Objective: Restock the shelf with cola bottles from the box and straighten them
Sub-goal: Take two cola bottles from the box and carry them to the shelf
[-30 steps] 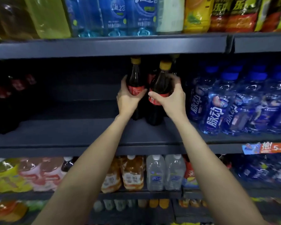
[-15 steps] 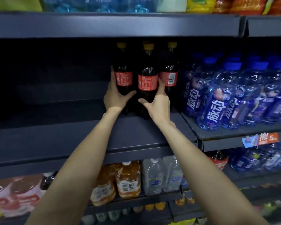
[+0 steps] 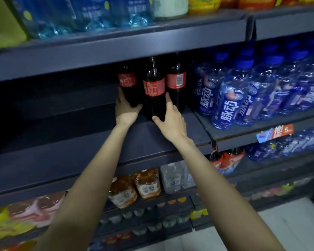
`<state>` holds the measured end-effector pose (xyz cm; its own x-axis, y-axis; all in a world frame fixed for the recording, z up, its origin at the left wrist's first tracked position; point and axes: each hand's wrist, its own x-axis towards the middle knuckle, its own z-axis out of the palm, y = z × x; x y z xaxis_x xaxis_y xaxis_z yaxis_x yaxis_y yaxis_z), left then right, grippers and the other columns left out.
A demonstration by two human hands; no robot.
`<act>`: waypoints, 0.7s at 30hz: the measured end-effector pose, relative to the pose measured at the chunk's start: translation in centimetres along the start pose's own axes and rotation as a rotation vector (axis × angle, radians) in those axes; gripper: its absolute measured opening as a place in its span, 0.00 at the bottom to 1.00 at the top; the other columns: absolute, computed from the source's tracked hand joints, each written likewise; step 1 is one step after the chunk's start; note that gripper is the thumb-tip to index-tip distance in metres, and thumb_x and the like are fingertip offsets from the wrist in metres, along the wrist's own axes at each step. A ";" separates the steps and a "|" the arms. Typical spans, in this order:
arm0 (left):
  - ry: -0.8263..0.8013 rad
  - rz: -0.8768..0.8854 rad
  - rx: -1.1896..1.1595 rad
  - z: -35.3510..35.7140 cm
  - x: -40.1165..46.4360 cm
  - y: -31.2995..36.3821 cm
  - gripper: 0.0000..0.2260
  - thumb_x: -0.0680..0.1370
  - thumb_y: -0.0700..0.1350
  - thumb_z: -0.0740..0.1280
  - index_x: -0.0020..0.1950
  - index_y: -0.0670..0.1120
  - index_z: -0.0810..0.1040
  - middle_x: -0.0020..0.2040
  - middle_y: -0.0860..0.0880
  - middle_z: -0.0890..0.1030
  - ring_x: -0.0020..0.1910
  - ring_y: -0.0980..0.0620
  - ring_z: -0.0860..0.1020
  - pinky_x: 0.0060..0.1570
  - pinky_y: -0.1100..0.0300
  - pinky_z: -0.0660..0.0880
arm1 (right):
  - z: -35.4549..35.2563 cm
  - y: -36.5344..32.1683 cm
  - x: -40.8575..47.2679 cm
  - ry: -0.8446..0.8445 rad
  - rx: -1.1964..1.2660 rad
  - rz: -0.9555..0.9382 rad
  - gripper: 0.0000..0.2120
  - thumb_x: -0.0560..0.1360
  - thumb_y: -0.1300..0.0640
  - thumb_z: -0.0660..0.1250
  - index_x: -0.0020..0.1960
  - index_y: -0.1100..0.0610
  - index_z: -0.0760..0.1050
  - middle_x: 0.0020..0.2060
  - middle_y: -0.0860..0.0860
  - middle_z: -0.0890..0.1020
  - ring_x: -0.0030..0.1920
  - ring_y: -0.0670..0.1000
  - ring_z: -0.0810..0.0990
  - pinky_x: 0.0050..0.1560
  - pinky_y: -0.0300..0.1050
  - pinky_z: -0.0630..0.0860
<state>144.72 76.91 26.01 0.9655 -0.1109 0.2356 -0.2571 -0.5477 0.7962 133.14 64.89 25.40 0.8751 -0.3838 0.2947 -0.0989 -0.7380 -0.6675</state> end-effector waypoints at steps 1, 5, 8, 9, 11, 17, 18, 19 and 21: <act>-0.031 -0.011 0.011 -0.6 -1.4 0.0 0.40 0.70 0.52 0.71 0.77 0.50 0.54 0.73 0.45 0.67 0.71 0.45 0.66 0.69 0.49 0.66 | -0.6 0.2 -0.7 -0.033 0.014 0.001 0.37 0.76 0.49 0.65 0.77 0.51 0.48 0.67 0.58 0.70 0.64 0.60 0.72 0.57 0.53 0.72; -0.053 0.070 -0.027 -2.0 -9.7 2.5 0.20 0.76 0.47 0.68 0.68 0.49 0.71 0.60 0.51 0.79 0.60 0.52 0.76 0.62 0.56 0.72 | -3.8 2.0 -5.2 -0.083 0.064 -0.045 0.31 0.77 0.49 0.65 0.75 0.51 0.55 0.63 0.52 0.76 0.60 0.55 0.76 0.54 0.51 0.74; -0.063 0.233 -0.128 -1.0 -17.1 5.3 0.13 0.78 0.46 0.66 0.63 0.49 0.76 0.49 0.57 0.80 0.51 0.59 0.78 0.53 0.66 0.73 | -7.0 5.4 -10.8 0.008 0.002 -0.126 0.27 0.77 0.52 0.65 0.73 0.52 0.62 0.50 0.50 0.82 0.48 0.53 0.81 0.42 0.48 0.77; -0.083 0.297 -0.178 -0.1 -19.5 5.9 0.12 0.79 0.44 0.66 0.62 0.48 0.76 0.47 0.55 0.80 0.49 0.60 0.78 0.51 0.68 0.73 | -8.1 7.1 -13.2 0.050 -0.037 -0.144 0.24 0.76 0.53 0.65 0.71 0.52 0.65 0.45 0.50 0.83 0.43 0.53 0.82 0.37 0.47 0.76; -0.129 0.388 -0.262 2.9 -24.7 6.5 0.12 0.79 0.43 0.65 0.62 0.46 0.76 0.47 0.54 0.79 0.48 0.57 0.78 0.52 0.64 0.73 | -10.6 10.7 -18.5 0.136 -0.111 -0.136 0.18 0.75 0.55 0.65 0.65 0.54 0.72 0.37 0.50 0.83 0.36 0.54 0.81 0.31 0.45 0.74; -0.420 0.244 -0.406 14.9 -41.8 7.7 0.12 0.77 0.47 0.63 0.60 0.57 0.73 0.41 0.56 0.78 0.37 0.55 0.77 0.41 0.68 0.73 | -18.9 23.8 -37.9 0.069 -0.227 0.192 0.11 0.74 0.54 0.60 0.53 0.54 0.77 0.40 0.49 0.83 0.40 0.54 0.83 0.32 0.48 0.79; -0.503 0.232 -0.374 17.0 -44.4 8.1 0.11 0.78 0.46 0.64 0.59 0.57 0.73 0.41 0.53 0.78 0.35 0.54 0.76 0.38 0.69 0.72 | -20.5 25.8 -41.5 0.027 -0.218 0.285 0.10 0.75 0.55 0.61 0.54 0.53 0.78 0.43 0.48 0.84 0.43 0.53 0.83 0.36 0.50 0.79; -0.601 0.228 -0.317 19.3 -46.7 8.2 0.11 0.78 0.44 0.65 0.59 0.56 0.74 0.40 0.53 0.78 0.35 0.55 0.76 0.37 0.71 0.71 | -22.1 27.7 -44.9 -0.004 -0.227 0.374 0.10 0.76 0.56 0.63 0.55 0.53 0.78 0.46 0.48 0.84 0.46 0.53 0.83 0.39 0.49 0.79; -0.838 0.223 -0.172 24.2 -50.8 8.4 0.14 0.77 0.39 0.66 0.57 0.55 0.74 0.40 0.56 0.78 0.36 0.57 0.76 0.38 0.67 0.74 | -25.4 30.9 -51.3 -0.045 -0.265 0.559 0.11 0.76 0.57 0.65 0.58 0.53 0.77 0.51 0.47 0.83 0.50 0.52 0.82 0.45 0.46 0.77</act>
<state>94.50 57.86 7.19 0.5874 -0.8085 -0.0370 -0.3800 -0.3158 0.8694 73.16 47.63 7.02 0.6754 -0.7327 -0.0835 -0.6574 -0.5470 -0.5183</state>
